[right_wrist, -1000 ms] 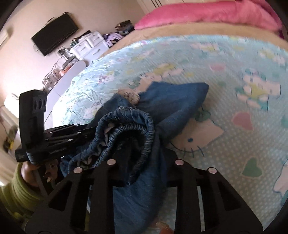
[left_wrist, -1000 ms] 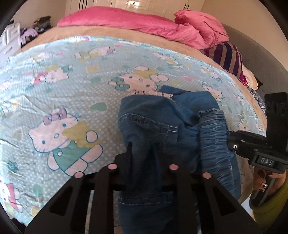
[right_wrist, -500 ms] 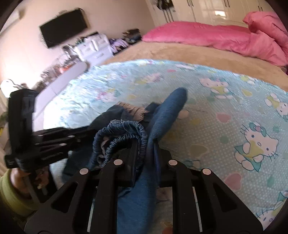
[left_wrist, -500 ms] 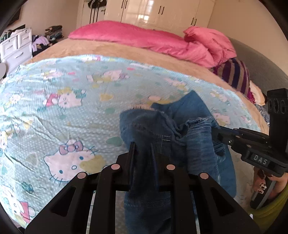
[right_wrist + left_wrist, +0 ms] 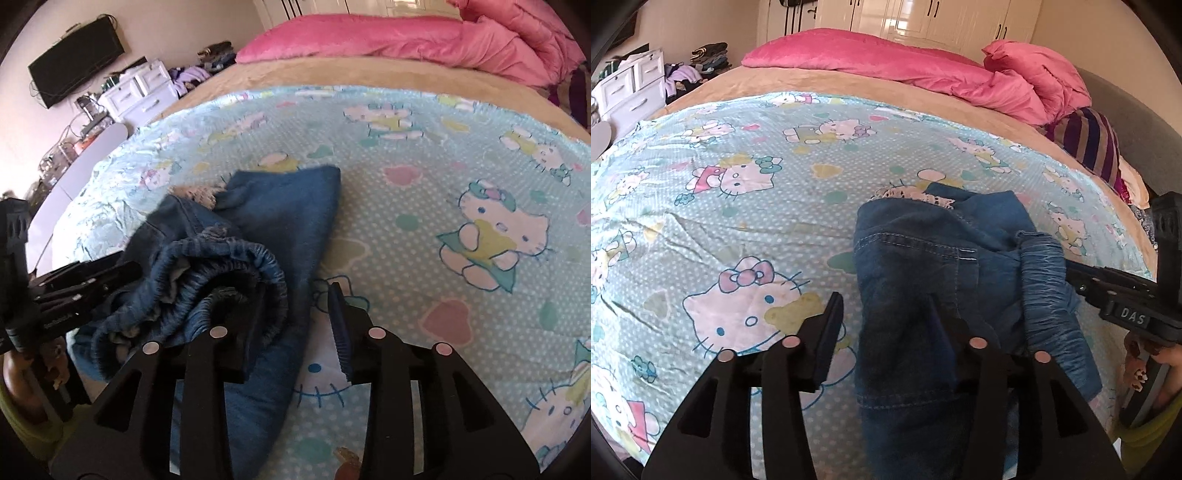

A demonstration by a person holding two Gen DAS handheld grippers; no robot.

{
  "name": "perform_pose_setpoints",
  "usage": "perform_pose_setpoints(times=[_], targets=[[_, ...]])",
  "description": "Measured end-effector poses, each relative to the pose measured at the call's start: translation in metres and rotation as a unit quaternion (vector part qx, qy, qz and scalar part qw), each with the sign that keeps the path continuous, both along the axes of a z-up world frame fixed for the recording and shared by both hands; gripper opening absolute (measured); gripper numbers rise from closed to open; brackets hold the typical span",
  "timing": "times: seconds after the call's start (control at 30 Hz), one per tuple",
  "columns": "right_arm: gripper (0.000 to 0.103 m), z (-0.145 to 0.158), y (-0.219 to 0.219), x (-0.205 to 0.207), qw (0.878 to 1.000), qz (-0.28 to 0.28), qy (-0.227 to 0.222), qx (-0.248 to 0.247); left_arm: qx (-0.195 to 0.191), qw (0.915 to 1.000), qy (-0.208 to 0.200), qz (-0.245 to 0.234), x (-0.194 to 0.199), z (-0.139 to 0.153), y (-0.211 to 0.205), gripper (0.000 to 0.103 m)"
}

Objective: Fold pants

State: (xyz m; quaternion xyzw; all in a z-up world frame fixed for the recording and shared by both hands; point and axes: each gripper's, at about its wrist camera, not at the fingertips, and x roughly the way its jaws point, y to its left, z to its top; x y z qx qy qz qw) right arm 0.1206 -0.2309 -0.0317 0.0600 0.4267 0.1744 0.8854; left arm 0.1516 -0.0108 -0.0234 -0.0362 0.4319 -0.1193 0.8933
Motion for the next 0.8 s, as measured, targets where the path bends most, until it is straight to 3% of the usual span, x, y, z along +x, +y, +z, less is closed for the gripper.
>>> perform_pose_setpoints(times=[0.13,0.17,0.27,0.33,0.4,0.57,0.8], targets=[[0.049,0.021,-0.001,-0.019,0.999,0.003,-0.034,-0.007,-0.006,0.9999,-0.011,-0.004,-0.011,0.01,-0.001,0.058],[0.06,0.028,-0.001,-0.027,0.999,0.001,-0.047,-0.013,-0.007,0.9998,-0.015,-0.006,-0.015,0.013,-0.001,0.062],[0.078,0.045,-0.001,-0.043,0.997,-0.005,-0.078,-0.023,-0.008,0.9995,-0.03,-0.008,-0.028,0.025,-0.001,0.078],[0.085,0.059,0.0,-0.058,0.995,-0.003,-0.1,-0.027,-0.007,0.9992,-0.04,-0.006,-0.038,0.034,0.001,0.086],[0.089,0.07,0.0,-0.07,0.993,-0.002,-0.115,-0.033,-0.009,0.9987,-0.05,-0.004,-0.048,0.043,0.004,0.097],[0.094,0.084,0.002,-0.099,0.989,-0.006,-0.14,-0.05,-0.018,0.9974,-0.069,-0.001,-0.077,0.066,0.015,0.098],[0.094,0.091,0.002,-0.131,0.989,-0.008,-0.138,-0.042,-0.021,0.9965,-0.08,0.009,-0.111,0.085,0.027,0.098]])
